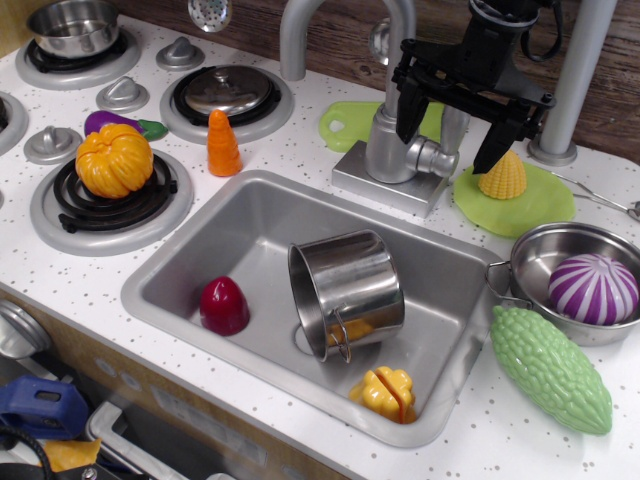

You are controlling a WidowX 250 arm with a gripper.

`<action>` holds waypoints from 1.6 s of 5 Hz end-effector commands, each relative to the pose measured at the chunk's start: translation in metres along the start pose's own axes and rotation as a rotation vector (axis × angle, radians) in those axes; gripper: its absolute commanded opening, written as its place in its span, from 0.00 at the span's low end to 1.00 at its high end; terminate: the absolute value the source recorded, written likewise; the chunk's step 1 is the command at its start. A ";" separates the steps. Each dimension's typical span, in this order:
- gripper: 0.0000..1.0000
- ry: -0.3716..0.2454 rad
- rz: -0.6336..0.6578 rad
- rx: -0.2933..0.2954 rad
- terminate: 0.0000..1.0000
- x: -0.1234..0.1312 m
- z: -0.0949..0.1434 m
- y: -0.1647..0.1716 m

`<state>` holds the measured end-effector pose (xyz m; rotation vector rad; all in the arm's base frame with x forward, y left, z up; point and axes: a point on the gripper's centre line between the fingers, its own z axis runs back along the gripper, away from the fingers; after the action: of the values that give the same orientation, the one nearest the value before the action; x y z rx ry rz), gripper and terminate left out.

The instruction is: Turn lever vertical to front

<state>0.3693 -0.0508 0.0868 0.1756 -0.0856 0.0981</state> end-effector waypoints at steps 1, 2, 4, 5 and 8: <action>1.00 0.000 0.000 0.000 0.00 0.000 0.000 0.000; 1.00 -0.051 0.007 -0.022 0.00 0.008 0.004 0.007; 1.00 -0.132 0.009 -0.015 0.00 0.029 0.018 0.015; 1.00 -0.156 -0.002 0.002 0.00 0.041 0.019 0.019; 0.00 -0.184 0.004 -0.042 0.00 0.062 0.013 0.016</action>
<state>0.4206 -0.0368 0.0870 0.1524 -0.2080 0.0771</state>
